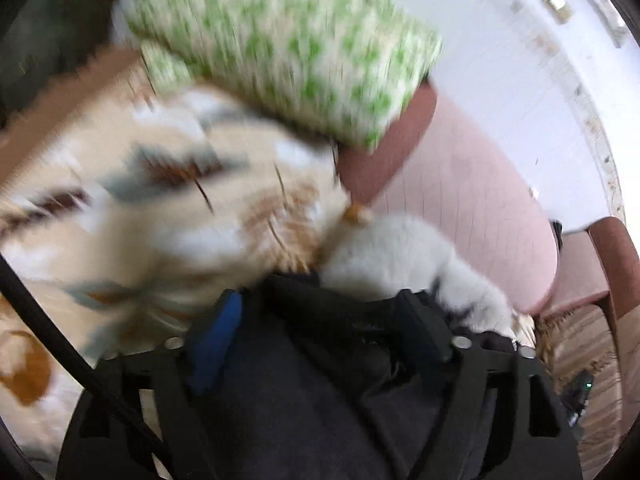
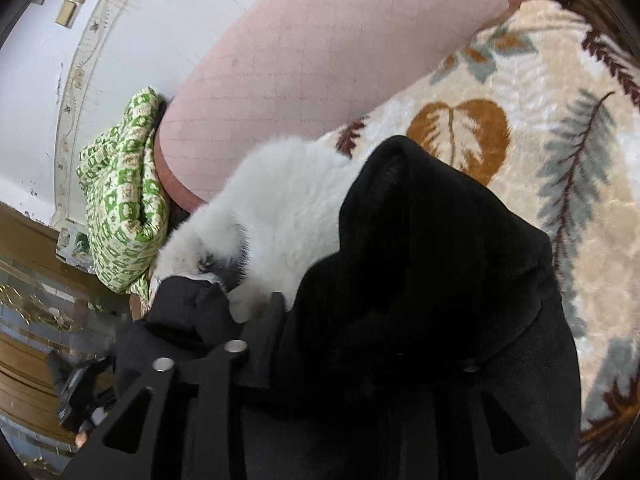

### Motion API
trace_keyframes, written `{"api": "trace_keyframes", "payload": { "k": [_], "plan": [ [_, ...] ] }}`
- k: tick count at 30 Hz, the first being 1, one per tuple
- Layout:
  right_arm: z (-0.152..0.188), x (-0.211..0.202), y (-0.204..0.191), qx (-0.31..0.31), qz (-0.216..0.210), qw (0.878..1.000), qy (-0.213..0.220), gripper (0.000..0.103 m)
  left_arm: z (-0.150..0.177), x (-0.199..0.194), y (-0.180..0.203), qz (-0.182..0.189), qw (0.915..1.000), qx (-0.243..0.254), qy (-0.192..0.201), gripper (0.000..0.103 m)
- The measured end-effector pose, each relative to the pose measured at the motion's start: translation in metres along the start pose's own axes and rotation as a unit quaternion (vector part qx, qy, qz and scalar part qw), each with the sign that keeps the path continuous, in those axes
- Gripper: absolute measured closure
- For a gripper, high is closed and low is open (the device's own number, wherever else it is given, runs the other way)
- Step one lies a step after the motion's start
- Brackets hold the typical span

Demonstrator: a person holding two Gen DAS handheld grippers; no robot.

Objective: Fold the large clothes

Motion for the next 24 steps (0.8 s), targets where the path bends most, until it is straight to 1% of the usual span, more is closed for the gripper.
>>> {"api": "trace_keyframes", "payload": {
  "k": [1, 2, 3, 4, 5, 8, 10, 12, 13, 15, 16, 17, 19, 21, 22, 23, 24],
  "plan": [
    [0.0, -0.004, -0.001, 0.002, 0.004, 1.0, 0.008, 0.041, 0.0, -0.018, 0.0, -0.01, 0.9998, 0.011, 0.016, 0.023],
    [-0.001, -0.012, -0.001, 0.004, 0.02, 0.999, 0.028, 0.026, 0.001, -0.026, 0.0, -0.023, 0.9994, 0.017, 0.022, 0.023],
    [-0.002, -0.018, -0.001, 0.004, 0.029, 0.999, 0.044, 0.021, 0.003, -0.036, -0.002, -0.039, 0.9986, 0.023, 0.028, 0.023],
    [-0.003, -0.027, -0.002, 0.004, 0.038, 0.997, 0.061, 0.018, 0.008, -0.047, -0.005, -0.055, 0.9975, 0.028, 0.035, 0.023],
    [-0.004, -0.037, -0.003, 0.006, 0.044, 0.996, 0.077, 0.018, 0.015, -0.058, -0.008, -0.063, 0.9966, 0.03, 0.043, 0.023],
    [0.0, -0.069, -0.021, -0.014, 0.052, 0.992, 0.113, 0.018, 0.041, -0.077, -0.011, -0.068, 0.9956, 0.031, 0.056, 0.022],
    [0.009, -0.086, -0.043, -0.053, 0.055, 0.989, 0.126, 0.018, 0.06, -0.08, -0.012, -0.069, 0.9952, 0.03, 0.062, 0.022],
    [0.026, -0.095, -0.07, -0.093, 0.062, 0.985, 0.129, 0.021, 0.077, -0.075, -0.013, -0.069, 0.9953, 0.028, 0.063, 0.022],
    [0.038, -0.094, -0.083, -0.113, 0.058, 0.984, 0.122, 0.024, 0.085, -0.072, -0.013, -0.066, 0.9957, 0.027, 0.06, 0.022],
    [0.056, -0.087, -0.096, -0.141, 0.053, 0.983, 0.105, 0.032, 0.098, -0.064, -0.011, -0.06, 0.9964, 0.027, 0.053, 0.022],
    [0.067, -0.077, -0.103, -0.157, 0.057, 0.982, 0.091, 0.042, 0.103, -0.058, -0.011, -0.06, 0.9964, 0.03, 0.051, 0.022],
    [0.073, -0.067, -0.106, -0.169, 0.064, 0.98, 0.083, 0.055, 0.107, -0.055, -0.011, -0.064, 0.996, 0.033, 0.053, 0.022],
    [0.083, -0.039, -0.109, -0.194, 0.087, 0.975, 0.06, 0.069, 0.111, -0.051, -0.014, -0.077, 0.9944, 0.041, 0.059, 0.022],
    [0.084, -0.012, -0.106, -0.199, 0.1, 0.974, 0.046, 0.07, 0.111, -0.05, -0.019, -0.086, 0.9929, 0.045, 0.069, 0.022],
    [0.081, 0.004, -0.103, -0.199, 0.112, 0.972, 0.047, 0.07, 0.109, -0.05, -0.023, -0.093, 0.9918, 0.046, 0.074, 0.022],
    [0.078, 0.016, -0.099, -0.2, 0.126, 0.971, 0.047, 0.07, 0.107, -0.049, -0.029, -0.101, 0.9909, 0.044, 0.078, 0.022],
    [0.071, 0.033, -0.093, -0.198, 0.148, 0.968, 0.045, 0.07, 0.105, -0.048, -0.034, -0.106, 0.9904, 0.039, 0.079, 0.022]
  ]
}}
Point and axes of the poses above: each gripper's, at about its wrist camera, not at the fingertips, and x roughly the way its jaws point, y to its right, z to its underside, the point moved 6 cm from there along x, roughly the way its jaws point, and after that the axes turned 3 degrees about -y, right-handed, at the moved point
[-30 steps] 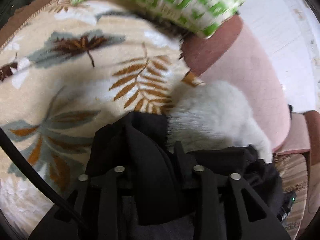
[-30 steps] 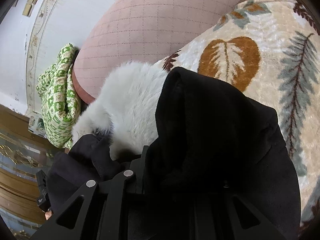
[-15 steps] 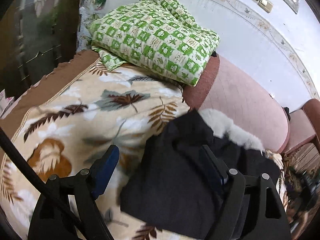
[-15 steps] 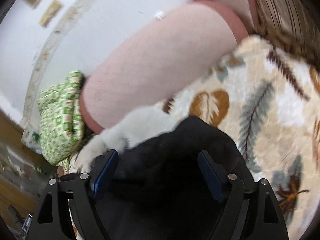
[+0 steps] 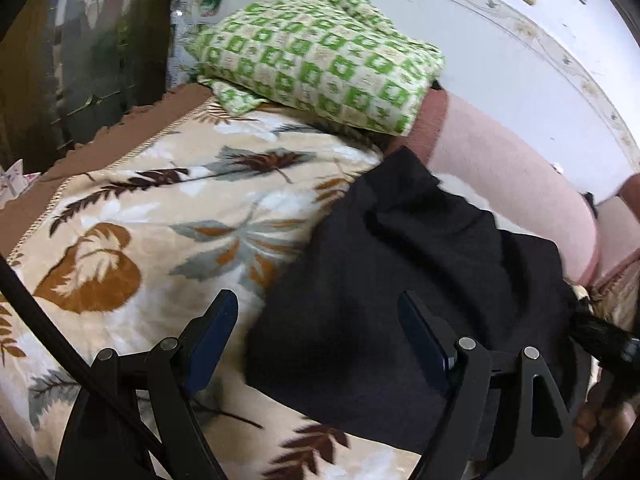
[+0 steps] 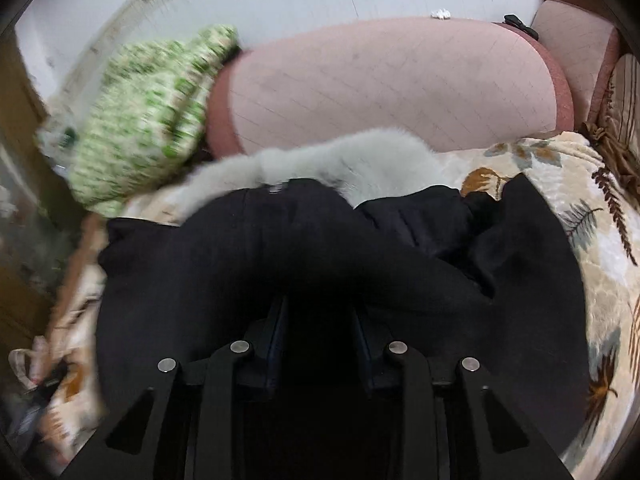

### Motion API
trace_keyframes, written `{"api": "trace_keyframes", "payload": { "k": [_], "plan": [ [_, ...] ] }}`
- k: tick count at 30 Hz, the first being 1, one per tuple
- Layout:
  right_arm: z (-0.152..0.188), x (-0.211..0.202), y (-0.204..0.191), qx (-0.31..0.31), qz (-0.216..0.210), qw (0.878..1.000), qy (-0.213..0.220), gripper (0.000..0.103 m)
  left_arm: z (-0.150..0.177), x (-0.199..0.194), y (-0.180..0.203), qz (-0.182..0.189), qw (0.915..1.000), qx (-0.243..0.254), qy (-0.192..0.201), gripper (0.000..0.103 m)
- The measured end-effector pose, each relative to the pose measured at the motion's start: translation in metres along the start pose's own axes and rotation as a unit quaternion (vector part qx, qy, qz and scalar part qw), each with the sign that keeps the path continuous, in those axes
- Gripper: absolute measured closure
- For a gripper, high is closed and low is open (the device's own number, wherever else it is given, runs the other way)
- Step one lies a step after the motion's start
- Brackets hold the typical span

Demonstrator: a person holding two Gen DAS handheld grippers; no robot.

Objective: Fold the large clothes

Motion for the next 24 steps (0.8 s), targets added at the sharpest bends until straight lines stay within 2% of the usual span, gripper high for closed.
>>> {"api": "trace_keyframes", "payload": {
  "k": [3, 7, 10, 13, 15, 18, 19, 21, 24],
  "plan": [
    [-0.006, 0.044, 0.007, 0.004, 0.047, 0.999, -0.011, 0.07, -0.002, 0.012, -0.016, -0.006, 0.9995, -0.024, -0.018, 0.022],
    [-0.017, 0.072, -0.002, -0.033, 0.116, 0.993, 0.003, 0.069, 0.0, 0.029, -0.03, -0.021, 0.9978, -0.042, -0.046, 0.022],
    [-0.016, 0.076, -0.011, -0.067, 0.161, 0.985, 0.015, 0.069, 0.003, 0.032, -0.032, -0.035, 0.9973, -0.033, -0.055, 0.022],
    [-0.02, 0.062, -0.017, -0.09, 0.175, 0.98, 0.016, 0.069, 0.006, 0.033, -0.035, -0.046, 0.9968, -0.025, -0.06, 0.022],
    [-0.025, 0.031, -0.02, -0.07, 0.146, 0.986, 0.044, 0.069, 0.006, 0.031, -0.037, -0.041, 0.9969, -0.03, -0.06, 0.022],
    [-0.024, -0.014, -0.032, -0.034, 0.065, 0.994, 0.083, 0.069, 0.004, 0.029, -0.037, -0.042, 0.9972, -0.032, -0.053, 0.022],
    [-0.019, -0.023, -0.041, -0.034, 0.036, 0.995, 0.084, 0.069, 0.004, 0.03, -0.037, -0.046, 0.9972, -0.029, -0.051, 0.022],
    [-0.012, -0.025, -0.059, -0.047, 0.009, 0.996, 0.076, 0.069, 0.006, 0.036, -0.036, -0.073, 0.9956, -0.01, -0.059, 0.022],
    [-0.002, -0.004, -0.089, -0.076, -0.015, 0.996, 0.047, 0.069, 0.011, 0.046, -0.037, -0.119, 0.9899, 0.026, -0.072, 0.022]
  ]
}}
Point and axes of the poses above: each gripper's, at about its wrist camera, not at the fingertips, and x roughly the way its jaws point, y to its right, z to its underside, the point moved 6 cm from there along x, roughly the way its jaws point, and after that the axes turned 3 degrees about -y, right-handed, at the moved point
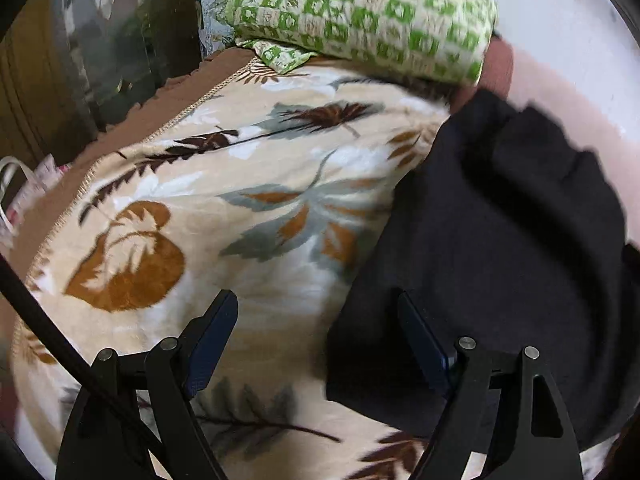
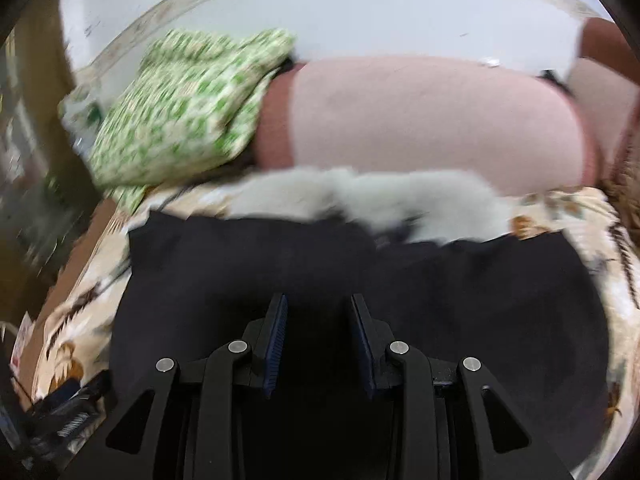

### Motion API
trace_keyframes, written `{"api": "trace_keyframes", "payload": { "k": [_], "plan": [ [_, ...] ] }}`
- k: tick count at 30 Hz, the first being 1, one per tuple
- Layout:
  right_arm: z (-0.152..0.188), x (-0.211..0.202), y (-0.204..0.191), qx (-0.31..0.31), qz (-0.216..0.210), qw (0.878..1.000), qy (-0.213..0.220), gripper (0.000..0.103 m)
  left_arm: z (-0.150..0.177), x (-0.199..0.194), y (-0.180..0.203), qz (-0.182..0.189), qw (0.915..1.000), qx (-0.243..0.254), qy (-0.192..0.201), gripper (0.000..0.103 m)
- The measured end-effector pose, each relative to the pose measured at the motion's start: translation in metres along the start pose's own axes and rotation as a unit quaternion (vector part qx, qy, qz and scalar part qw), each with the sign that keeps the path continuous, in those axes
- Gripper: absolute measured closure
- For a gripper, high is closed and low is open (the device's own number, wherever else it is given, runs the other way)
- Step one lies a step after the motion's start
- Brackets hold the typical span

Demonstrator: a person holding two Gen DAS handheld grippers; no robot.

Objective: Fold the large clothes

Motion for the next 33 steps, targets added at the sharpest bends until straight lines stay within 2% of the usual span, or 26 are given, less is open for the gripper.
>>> {"api": "trace_keyframes", "payload": {
  "k": [2, 8, 12, 13, 15, 17, 19, 22, 25, 30, 33],
  "plan": [
    [0.002, 0.016, -0.014, -0.007, 0.009, 1.0, -0.006, 0.066, 0.0, 0.0, -0.004, -0.004, 1.0, -0.004, -0.002, 0.022],
    [-0.005, 0.069, -0.025, -0.022, 0.066, 0.997, -0.033, 0.061, -0.005, -0.002, -0.017, 0.02, 0.999, -0.039, -0.011, 0.022],
    [-0.015, 0.064, -0.025, -0.021, 0.081, 0.996, -0.045, 0.061, -0.007, -0.008, -0.024, 0.034, 0.9979, -0.055, -0.01, 0.022],
    [-0.017, 0.054, -0.026, -0.011, 0.073, 0.997, -0.033, 0.061, -0.008, -0.011, -0.026, 0.039, 0.9974, -0.061, -0.007, 0.022],
    [-0.025, 0.018, -0.03, 0.036, 0.035, 0.998, 0.023, 0.06, -0.011, -0.015, -0.029, 0.046, 0.9965, -0.07, 0.001, 0.022],
    [-0.028, 0.003, -0.038, 0.057, 0.001, 0.998, 0.039, 0.06, -0.013, -0.021, -0.032, 0.043, 0.9961, -0.076, 0.011, 0.022],
    [-0.029, 0.007, -0.057, 0.046, -0.034, 0.998, 0.027, 0.06, -0.015, -0.025, -0.033, 0.037, 0.9963, -0.075, 0.02, 0.022],
    [-0.026, 0.024, -0.081, 0.001, -0.02, 1.0, 0.016, 0.06, -0.017, -0.027, -0.037, 0.033, 0.9961, -0.078, 0.026, 0.022],
    [-0.018, 0.068, -0.105, -0.024, -0.033, 0.998, -0.039, 0.059, -0.018, -0.022, -0.04, 0.039, 0.9954, -0.085, 0.019, 0.022],
    [-0.02, 0.11, -0.111, -0.04, -0.033, 0.995, -0.082, 0.059, -0.016, -0.016, -0.038, 0.042, 0.995, -0.09, 0.011, 0.022],
    [-0.026, 0.093, -0.105, -0.01, -0.052, 0.995, -0.081, 0.06, -0.013, -0.014, -0.031, 0.039, 0.9962, -0.078, 0.007, 0.022]
  ]
}}
Point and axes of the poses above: each gripper's, at about its wrist camera, not at the fingertips, and x roughly the way its jaws point, y to its right, z to its underside, the point moved 6 cm from there along x, roughly the way its jaws point, and after that the axes turned 3 degrees about -y, right-handed, at the moved point
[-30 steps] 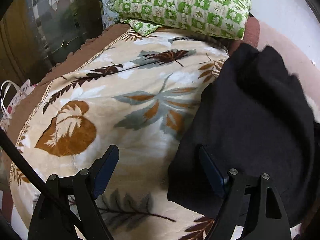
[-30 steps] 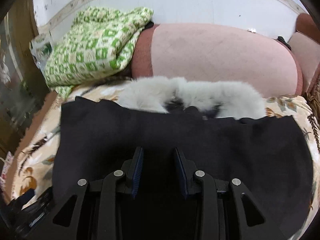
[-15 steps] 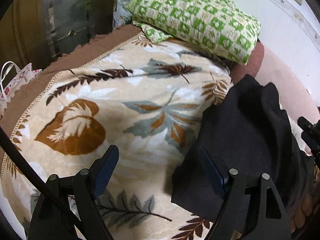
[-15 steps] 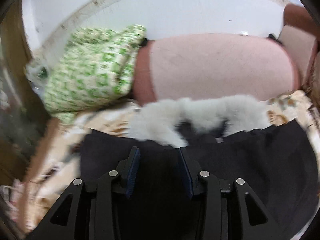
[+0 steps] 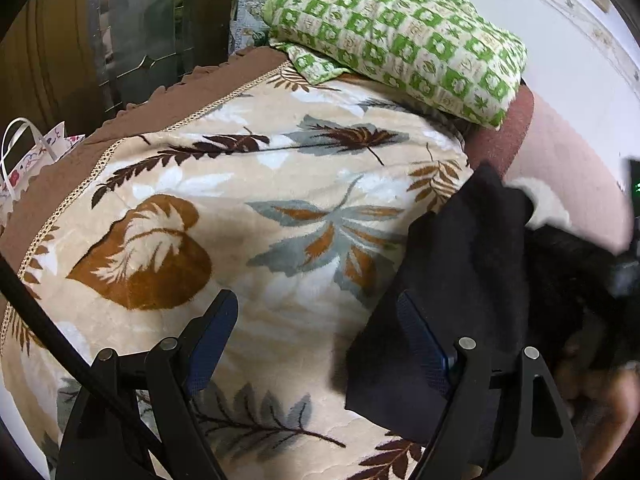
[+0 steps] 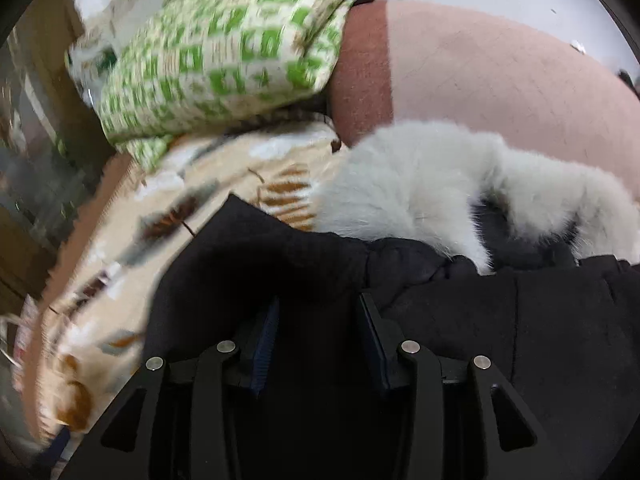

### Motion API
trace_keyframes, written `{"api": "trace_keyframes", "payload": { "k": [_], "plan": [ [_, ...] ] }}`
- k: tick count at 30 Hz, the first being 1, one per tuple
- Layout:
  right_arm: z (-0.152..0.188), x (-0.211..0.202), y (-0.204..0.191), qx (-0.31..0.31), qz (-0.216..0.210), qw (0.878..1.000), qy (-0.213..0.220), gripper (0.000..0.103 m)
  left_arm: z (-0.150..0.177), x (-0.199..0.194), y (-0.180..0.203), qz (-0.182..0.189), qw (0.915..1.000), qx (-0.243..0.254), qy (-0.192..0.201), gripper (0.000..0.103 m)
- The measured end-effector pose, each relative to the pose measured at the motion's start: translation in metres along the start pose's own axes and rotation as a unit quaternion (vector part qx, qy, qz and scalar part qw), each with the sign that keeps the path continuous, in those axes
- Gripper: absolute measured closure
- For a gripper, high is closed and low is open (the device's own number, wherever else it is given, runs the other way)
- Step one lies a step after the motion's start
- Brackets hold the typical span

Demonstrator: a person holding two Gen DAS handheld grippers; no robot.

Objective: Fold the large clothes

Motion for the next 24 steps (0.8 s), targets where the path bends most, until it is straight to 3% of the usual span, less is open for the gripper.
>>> {"api": "trace_keyframes", "payload": {
  "k": [4, 6, 10, 12, 17, 20, 24],
  "plan": [
    [0.0, -0.072, 0.025, 0.034, -0.023, 0.996, 0.082, 0.058, 0.004, -0.005, 0.007, 0.012, 0.9999, 0.006, 0.004, 0.022],
    [0.005, -0.093, 0.045, 0.034, -0.004, 0.995, 0.096, 0.054, 0.005, -0.008, 0.01, 0.018, 0.9997, 0.009, 0.01, 0.022],
    [0.025, -0.101, 0.128, 0.047, 0.09, 0.992, 0.071, 0.053, 0.009, -0.006, 0.022, 0.023, 0.9992, 0.031, 0.008, 0.022],
    [0.034, -0.104, 0.169, 0.081, 0.106, 0.989, 0.057, 0.053, 0.013, 0.0, 0.025, 0.018, 0.9991, 0.039, -0.002, 0.022],
    [0.054, -0.126, 0.272, 0.162, 0.181, 0.968, 0.065, 0.054, 0.019, 0.014, 0.028, 0.009, 0.9988, 0.044, -0.021, 0.021],
    [0.062, -0.142, 0.306, 0.184, 0.201, 0.96, 0.069, 0.054, 0.02, 0.015, 0.029, -0.005, 0.9984, 0.052, -0.021, 0.02],
    [0.073, -0.169, 0.305, 0.184, 0.195, 0.96, 0.081, 0.052, 0.021, 0.01, 0.028, -0.007, 0.9986, 0.05, -0.015, 0.02]
  ]
}}
Point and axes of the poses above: each gripper's, at about its wrist camera, not at the fingertips, and x roughly the way its jaws point, y to its right, z to its underside, the point moved 6 cm from there along x, roughly the way its jaws point, and after that the axes turned 3 degrees about -y, right-handed, at the moved point
